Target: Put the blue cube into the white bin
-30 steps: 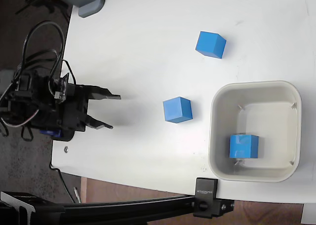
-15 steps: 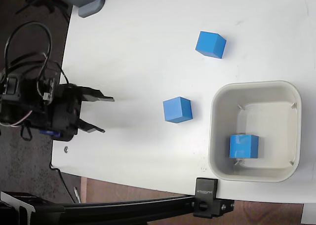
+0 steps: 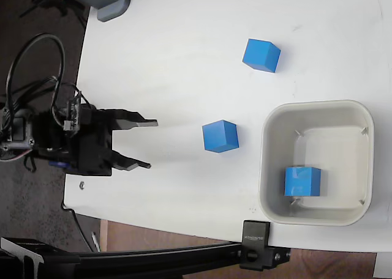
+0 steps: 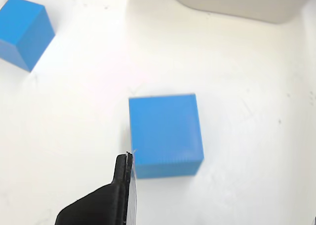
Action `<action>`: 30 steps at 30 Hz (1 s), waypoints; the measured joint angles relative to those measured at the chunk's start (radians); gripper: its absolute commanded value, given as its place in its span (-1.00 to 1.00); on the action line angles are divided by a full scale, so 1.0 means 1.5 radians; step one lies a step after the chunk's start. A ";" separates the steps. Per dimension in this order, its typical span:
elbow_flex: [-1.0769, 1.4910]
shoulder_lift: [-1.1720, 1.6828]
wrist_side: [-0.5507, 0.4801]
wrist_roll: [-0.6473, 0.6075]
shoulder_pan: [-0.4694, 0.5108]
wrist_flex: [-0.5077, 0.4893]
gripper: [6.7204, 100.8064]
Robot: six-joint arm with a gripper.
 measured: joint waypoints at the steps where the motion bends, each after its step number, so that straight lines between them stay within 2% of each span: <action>1: -0.020 -0.032 -0.011 -0.008 0.000 -0.003 0.94; 8: -0.131 -0.188 -0.072 -0.049 0.001 -0.008 0.96; 14: -0.160 -0.233 -0.108 -0.081 0.002 -0.024 0.96; 20: -0.157 -0.254 -0.117 -0.101 0.002 -0.075 0.95; 30: -0.135 -0.316 -0.104 -0.082 -0.004 -0.141 0.98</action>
